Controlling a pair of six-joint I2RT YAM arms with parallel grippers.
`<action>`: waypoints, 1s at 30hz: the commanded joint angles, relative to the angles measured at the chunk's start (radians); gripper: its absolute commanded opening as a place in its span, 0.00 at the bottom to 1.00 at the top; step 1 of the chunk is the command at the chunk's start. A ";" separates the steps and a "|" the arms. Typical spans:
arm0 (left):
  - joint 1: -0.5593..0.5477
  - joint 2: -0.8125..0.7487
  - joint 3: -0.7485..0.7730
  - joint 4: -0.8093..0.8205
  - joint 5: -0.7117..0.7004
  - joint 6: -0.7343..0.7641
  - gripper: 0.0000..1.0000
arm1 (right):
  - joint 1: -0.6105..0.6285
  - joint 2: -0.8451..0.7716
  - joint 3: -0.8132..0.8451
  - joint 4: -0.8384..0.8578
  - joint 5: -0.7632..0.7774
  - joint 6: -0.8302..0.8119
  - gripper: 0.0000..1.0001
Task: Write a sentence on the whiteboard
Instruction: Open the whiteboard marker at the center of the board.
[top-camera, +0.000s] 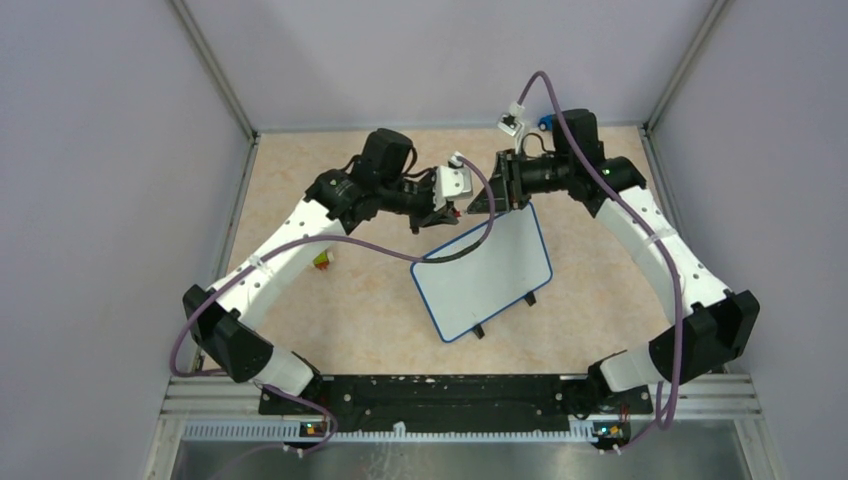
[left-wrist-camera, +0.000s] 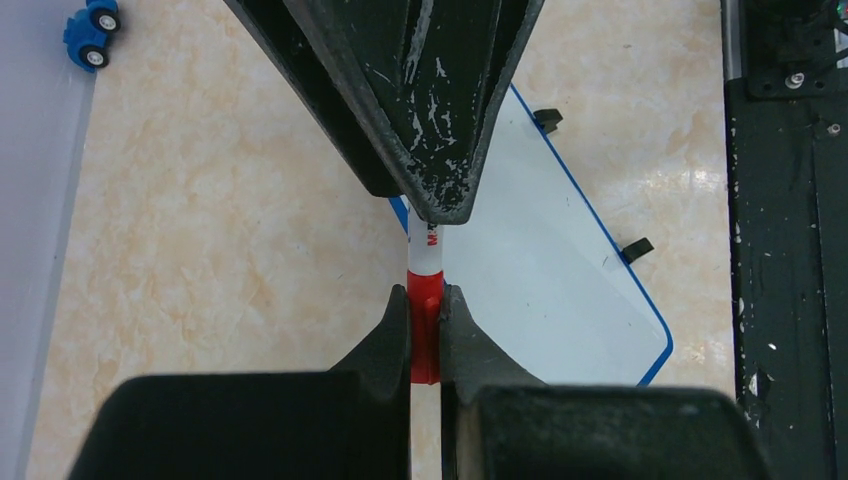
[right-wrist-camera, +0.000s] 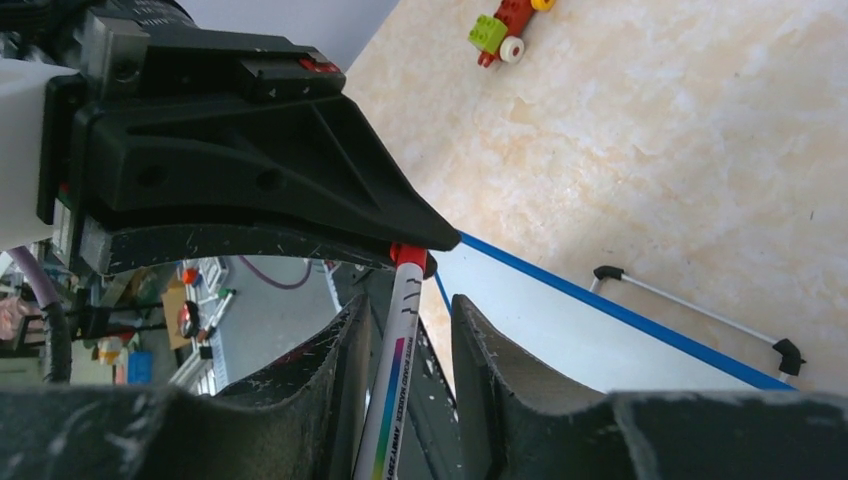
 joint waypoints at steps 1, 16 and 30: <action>-0.025 0.011 0.040 -0.010 -0.027 0.048 0.00 | 0.021 0.017 0.041 -0.051 0.012 -0.070 0.32; -0.057 0.031 0.053 -0.048 -0.083 0.063 0.00 | 0.031 0.025 0.047 -0.097 0.012 -0.110 0.27; -0.058 0.039 0.071 -0.049 -0.102 0.043 0.00 | 0.046 0.023 0.034 -0.108 0.030 -0.123 0.30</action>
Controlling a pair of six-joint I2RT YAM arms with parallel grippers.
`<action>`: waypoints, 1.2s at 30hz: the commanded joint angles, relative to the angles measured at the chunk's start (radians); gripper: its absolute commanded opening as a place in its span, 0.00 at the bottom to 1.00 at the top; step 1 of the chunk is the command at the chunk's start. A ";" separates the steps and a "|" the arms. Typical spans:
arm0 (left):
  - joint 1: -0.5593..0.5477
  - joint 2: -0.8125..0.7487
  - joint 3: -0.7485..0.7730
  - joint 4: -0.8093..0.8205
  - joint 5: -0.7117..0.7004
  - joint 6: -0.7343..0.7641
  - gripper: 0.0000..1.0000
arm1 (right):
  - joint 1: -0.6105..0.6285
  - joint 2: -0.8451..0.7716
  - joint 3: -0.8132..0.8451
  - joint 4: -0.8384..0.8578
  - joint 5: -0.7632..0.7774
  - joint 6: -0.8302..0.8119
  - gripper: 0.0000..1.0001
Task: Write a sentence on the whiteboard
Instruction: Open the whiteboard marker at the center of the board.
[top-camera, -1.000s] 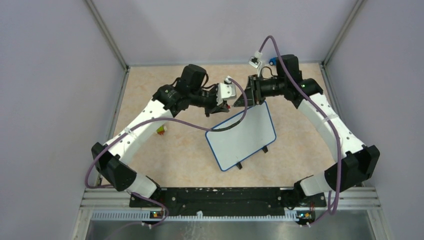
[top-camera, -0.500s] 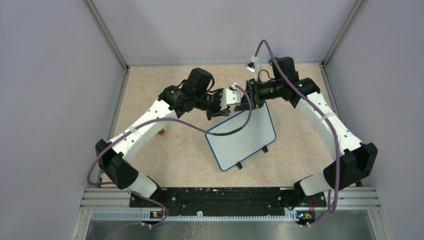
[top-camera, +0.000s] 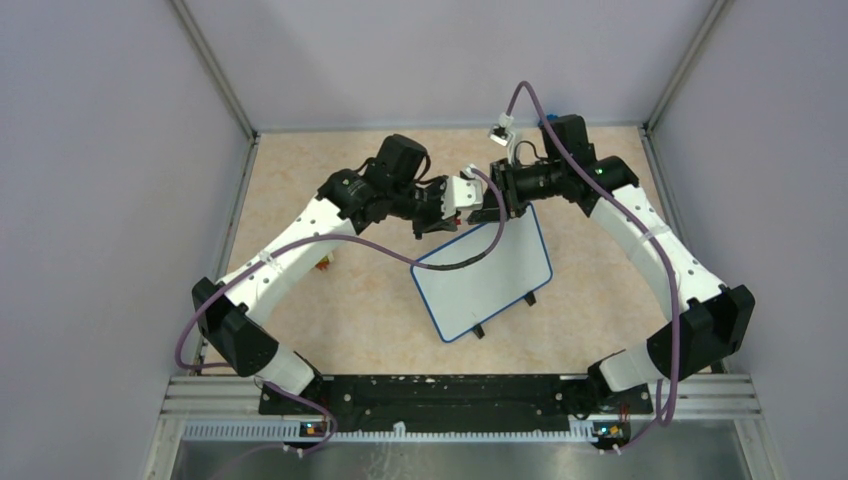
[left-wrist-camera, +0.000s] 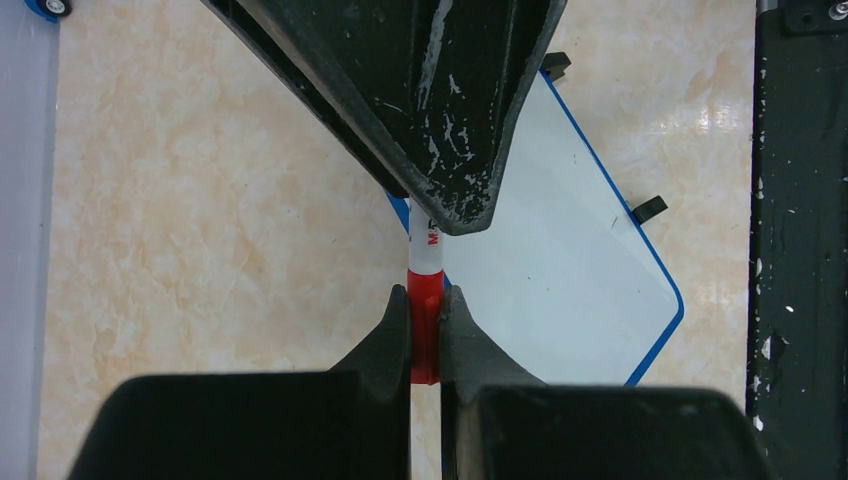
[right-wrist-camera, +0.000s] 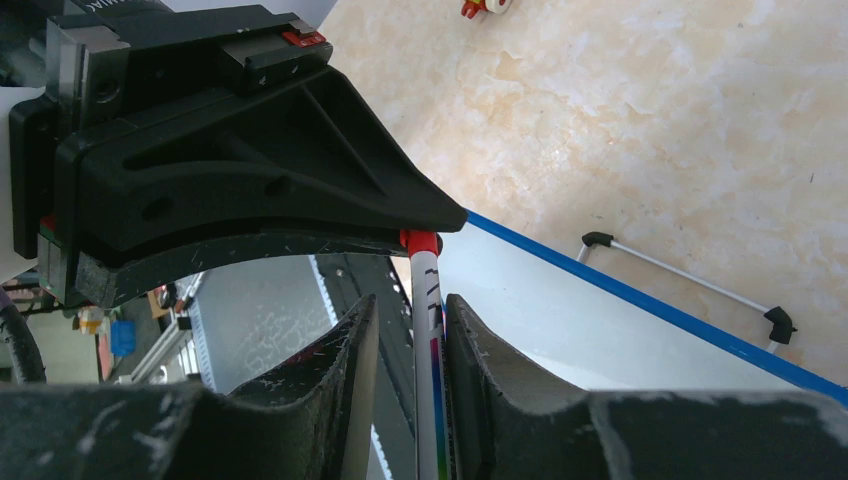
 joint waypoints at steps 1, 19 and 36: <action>-0.009 -0.003 0.043 0.041 0.005 -0.019 0.00 | 0.019 -0.003 0.030 0.004 -0.004 -0.014 0.30; -0.009 -0.047 -0.006 0.087 -0.064 -0.061 0.00 | 0.004 -0.004 0.017 0.049 -0.018 0.039 0.37; -0.007 -0.056 0.001 0.076 -0.086 -0.058 0.00 | -0.019 -0.012 0.004 0.028 -0.012 0.022 0.34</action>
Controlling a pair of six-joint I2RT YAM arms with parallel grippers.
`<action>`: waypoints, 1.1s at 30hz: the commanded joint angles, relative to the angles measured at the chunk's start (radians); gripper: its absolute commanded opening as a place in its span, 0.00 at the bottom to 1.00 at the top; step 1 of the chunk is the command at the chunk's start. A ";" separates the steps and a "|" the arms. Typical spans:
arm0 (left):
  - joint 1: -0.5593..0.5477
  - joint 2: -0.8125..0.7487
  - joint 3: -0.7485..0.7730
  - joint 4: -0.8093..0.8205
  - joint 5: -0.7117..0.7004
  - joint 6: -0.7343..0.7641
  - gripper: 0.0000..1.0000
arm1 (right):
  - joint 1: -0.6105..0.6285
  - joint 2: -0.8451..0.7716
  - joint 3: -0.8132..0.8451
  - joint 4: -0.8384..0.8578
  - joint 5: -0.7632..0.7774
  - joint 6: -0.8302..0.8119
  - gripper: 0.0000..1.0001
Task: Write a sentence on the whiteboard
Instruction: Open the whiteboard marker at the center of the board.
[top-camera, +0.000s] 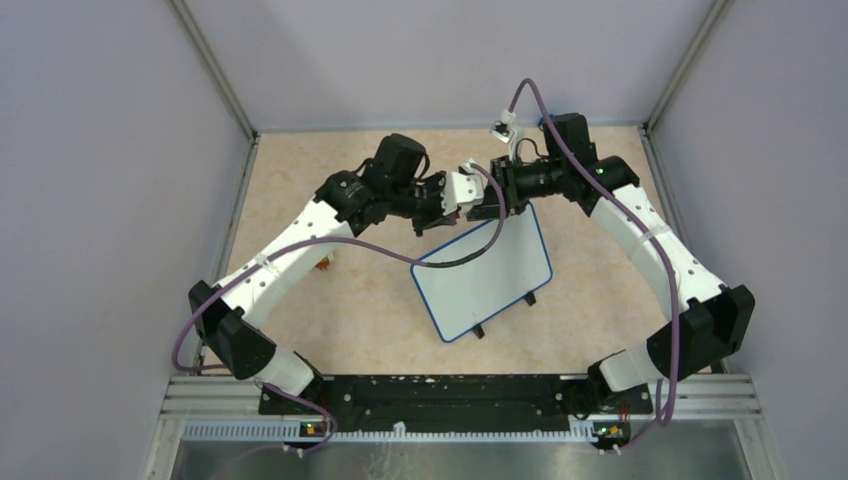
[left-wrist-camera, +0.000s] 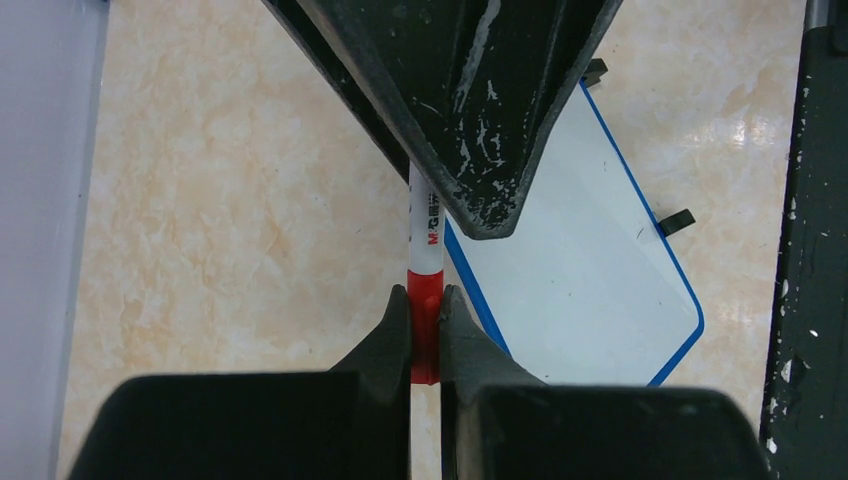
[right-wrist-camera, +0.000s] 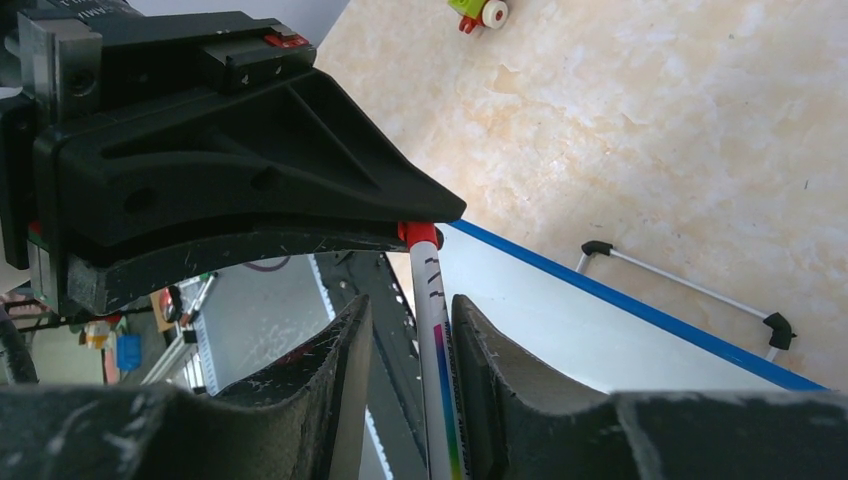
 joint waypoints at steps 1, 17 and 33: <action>-0.001 -0.036 0.008 0.046 -0.008 -0.012 0.00 | -0.006 -0.012 0.005 -0.003 -0.016 -0.016 0.34; -0.026 0.007 0.053 0.028 0.012 -0.010 0.00 | 0.011 0.006 0.009 0.042 -0.025 0.022 0.22; 0.167 -0.066 0.051 0.119 0.270 -0.259 0.92 | -0.056 -0.040 0.013 0.050 0.219 0.032 0.00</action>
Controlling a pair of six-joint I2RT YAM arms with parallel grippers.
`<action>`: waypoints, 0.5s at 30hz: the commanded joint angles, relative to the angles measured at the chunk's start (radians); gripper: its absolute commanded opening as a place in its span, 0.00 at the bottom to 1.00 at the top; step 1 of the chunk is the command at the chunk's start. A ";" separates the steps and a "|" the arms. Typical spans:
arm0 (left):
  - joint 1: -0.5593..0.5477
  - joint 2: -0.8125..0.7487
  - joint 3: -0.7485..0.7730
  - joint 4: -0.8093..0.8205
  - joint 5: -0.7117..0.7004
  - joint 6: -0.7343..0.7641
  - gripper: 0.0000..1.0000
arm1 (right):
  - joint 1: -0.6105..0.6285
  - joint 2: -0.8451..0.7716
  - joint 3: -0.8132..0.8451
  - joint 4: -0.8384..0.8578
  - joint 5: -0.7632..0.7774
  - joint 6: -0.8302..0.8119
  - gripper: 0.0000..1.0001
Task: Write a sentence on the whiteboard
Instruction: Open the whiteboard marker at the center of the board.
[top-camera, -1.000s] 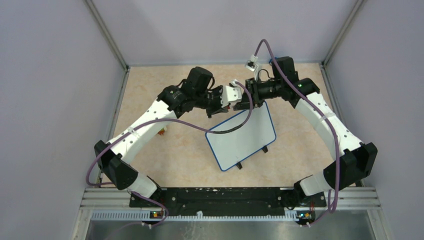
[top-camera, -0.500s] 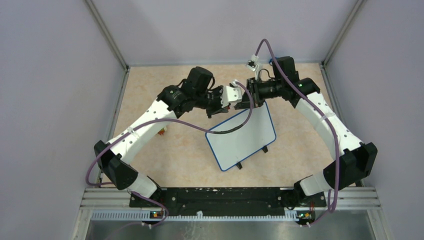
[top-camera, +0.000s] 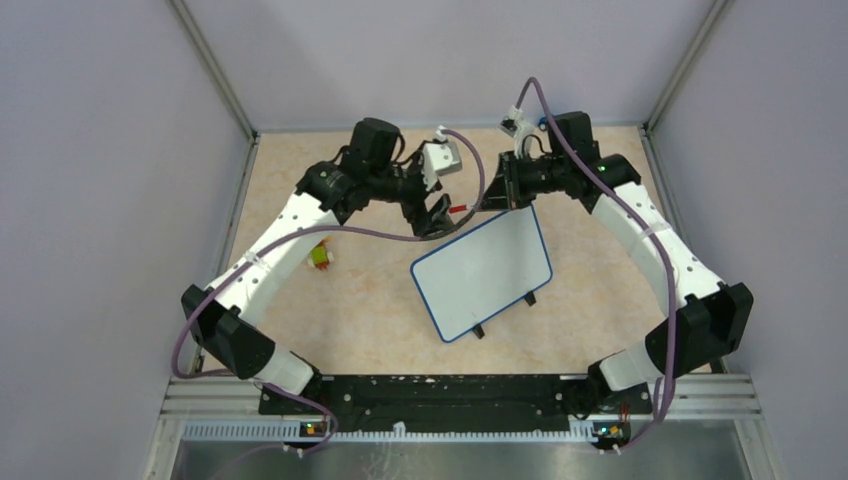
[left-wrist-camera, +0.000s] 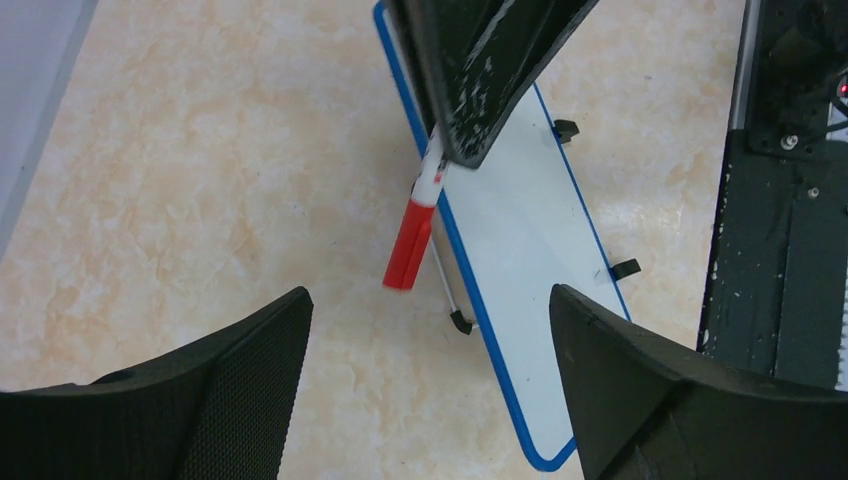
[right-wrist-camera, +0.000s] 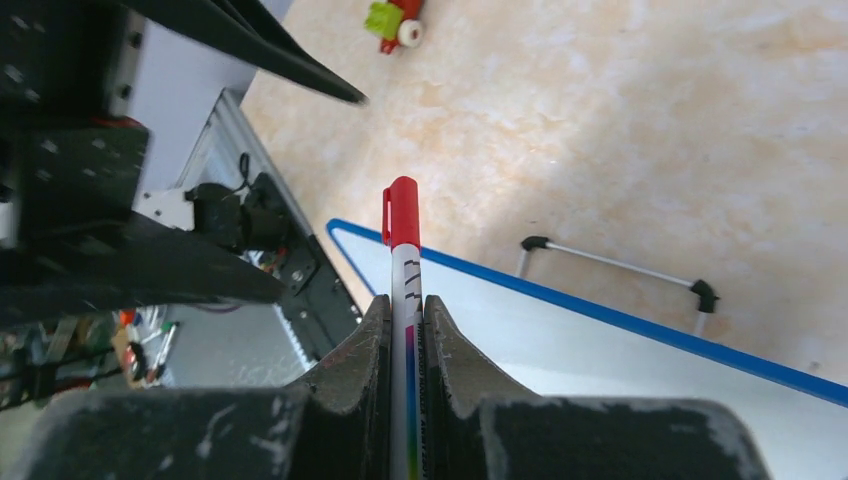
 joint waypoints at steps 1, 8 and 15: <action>0.107 -0.063 0.030 0.097 0.178 -0.127 0.92 | -0.065 -0.061 -0.004 0.076 0.068 0.008 0.00; 0.175 -0.083 -0.015 0.165 0.290 -0.212 0.99 | -0.227 -0.060 -0.126 0.339 -0.330 0.201 0.00; 0.172 -0.106 -0.074 0.211 0.291 -0.191 0.99 | -0.210 -0.083 -0.148 0.433 -0.359 0.349 0.00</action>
